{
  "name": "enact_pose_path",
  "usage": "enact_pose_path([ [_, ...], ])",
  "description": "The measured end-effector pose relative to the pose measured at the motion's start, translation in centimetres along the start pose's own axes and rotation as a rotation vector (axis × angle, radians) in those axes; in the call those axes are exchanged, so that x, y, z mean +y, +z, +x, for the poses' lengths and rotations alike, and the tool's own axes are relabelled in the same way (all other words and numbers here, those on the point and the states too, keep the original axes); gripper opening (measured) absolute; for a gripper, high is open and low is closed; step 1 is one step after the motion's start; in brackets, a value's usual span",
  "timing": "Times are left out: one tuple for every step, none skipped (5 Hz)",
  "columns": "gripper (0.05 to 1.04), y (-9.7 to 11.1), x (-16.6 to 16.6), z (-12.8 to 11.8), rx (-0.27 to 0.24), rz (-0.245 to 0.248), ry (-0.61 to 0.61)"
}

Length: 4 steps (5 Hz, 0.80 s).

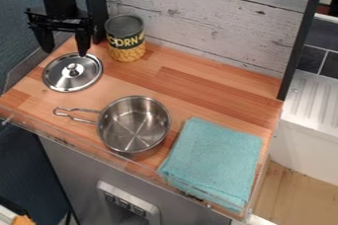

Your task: Move the silver pot to the middle part of the table

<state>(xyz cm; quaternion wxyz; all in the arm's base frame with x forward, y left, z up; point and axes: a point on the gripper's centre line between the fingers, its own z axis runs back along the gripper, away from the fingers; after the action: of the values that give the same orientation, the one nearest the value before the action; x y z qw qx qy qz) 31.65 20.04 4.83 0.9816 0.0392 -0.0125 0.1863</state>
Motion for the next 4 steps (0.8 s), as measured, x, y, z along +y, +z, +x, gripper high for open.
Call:
enact_pose_path([
  [1.001, -1.6, -0.3, -0.7, 0.043, -0.013, -0.003],
  [1.001, -2.4, -4.0, -3.7, 0.087, -0.062, -0.129],
  [1.001, -0.4, -7.6, -6.3, 0.046, -0.086, -0.293],
  [1.001, 0.0, -8.9, -8.8, 0.044, -0.086, -0.375],
])
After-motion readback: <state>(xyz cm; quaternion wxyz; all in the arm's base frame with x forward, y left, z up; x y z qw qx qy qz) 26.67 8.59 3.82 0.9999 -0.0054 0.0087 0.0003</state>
